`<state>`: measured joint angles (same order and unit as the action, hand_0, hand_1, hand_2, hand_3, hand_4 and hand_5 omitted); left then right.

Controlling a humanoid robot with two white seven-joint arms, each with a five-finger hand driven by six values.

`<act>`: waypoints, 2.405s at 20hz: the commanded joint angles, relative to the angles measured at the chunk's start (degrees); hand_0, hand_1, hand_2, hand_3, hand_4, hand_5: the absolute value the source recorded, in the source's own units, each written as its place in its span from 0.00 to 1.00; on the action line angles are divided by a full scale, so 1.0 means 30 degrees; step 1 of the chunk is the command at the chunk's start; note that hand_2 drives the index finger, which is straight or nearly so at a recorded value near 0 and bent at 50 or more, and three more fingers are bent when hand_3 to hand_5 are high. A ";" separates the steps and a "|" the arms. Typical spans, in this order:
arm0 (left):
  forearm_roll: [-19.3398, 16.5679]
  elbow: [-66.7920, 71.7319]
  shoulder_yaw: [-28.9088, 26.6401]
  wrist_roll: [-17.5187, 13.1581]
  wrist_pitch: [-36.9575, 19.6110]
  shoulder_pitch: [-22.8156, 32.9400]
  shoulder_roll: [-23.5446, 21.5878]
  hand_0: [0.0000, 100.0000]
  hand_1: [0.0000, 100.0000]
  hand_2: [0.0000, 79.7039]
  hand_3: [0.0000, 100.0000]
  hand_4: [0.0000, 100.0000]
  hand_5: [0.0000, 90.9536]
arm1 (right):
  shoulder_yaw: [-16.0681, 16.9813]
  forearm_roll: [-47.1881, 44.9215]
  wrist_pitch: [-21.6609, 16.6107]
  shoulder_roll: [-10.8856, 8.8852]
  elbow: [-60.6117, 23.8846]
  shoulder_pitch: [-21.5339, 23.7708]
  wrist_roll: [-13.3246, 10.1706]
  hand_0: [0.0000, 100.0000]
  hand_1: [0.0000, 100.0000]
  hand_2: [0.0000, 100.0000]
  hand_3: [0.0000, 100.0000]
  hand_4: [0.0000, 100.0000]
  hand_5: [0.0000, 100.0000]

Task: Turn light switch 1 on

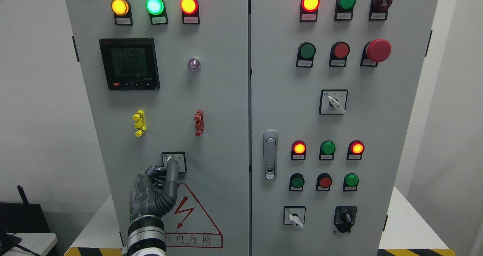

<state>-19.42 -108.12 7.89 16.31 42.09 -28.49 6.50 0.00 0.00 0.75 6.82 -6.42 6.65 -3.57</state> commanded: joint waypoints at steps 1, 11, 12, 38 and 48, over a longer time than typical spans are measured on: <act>0.0026 0.0005 0.0007 0.0012 0.0033 0.0004 0.0000 0.57 0.19 0.55 0.73 0.83 0.95 | -0.0322 -0.0469 0.0014 0.0011 0.0000 0.0011 -0.0012 0.12 0.39 0.00 0.00 0.00 0.00; 0.0027 -0.0024 0.0007 0.0012 0.0004 0.0004 0.0000 0.67 0.13 0.56 0.76 0.84 0.95 | -0.0322 -0.0469 0.0014 -0.0019 0.0000 -0.0018 -0.0012 0.12 0.39 0.00 0.00 0.00 0.00; 0.0027 -0.0024 0.0007 0.0012 0.0004 0.0004 0.0000 0.67 0.13 0.56 0.76 0.84 0.95 | -0.0322 -0.0469 0.0014 0.0010 0.0000 -0.0018 -0.0012 0.12 0.39 0.00 0.00 0.00 0.00; 0.0027 -0.0229 -0.0022 -0.0046 -0.0201 0.0208 0.0118 0.31 0.10 0.57 0.78 0.85 0.95 | -0.0322 -0.0469 -0.0015 0.0010 0.0000 -0.0018 -0.0012 0.12 0.39 0.00 0.00 0.00 0.00; 0.0027 -0.0258 -0.0110 -0.0017 -0.0260 0.0588 0.0118 0.30 0.11 0.57 0.79 0.85 0.95 | -0.0322 -0.0469 0.0014 0.0011 0.0000 0.0011 -0.0012 0.12 0.39 0.00 0.00 0.00 0.00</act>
<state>-19.34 -108.64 7.76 16.21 41.35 -27.47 6.78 0.00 0.00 0.75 6.81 -6.42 6.63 -3.57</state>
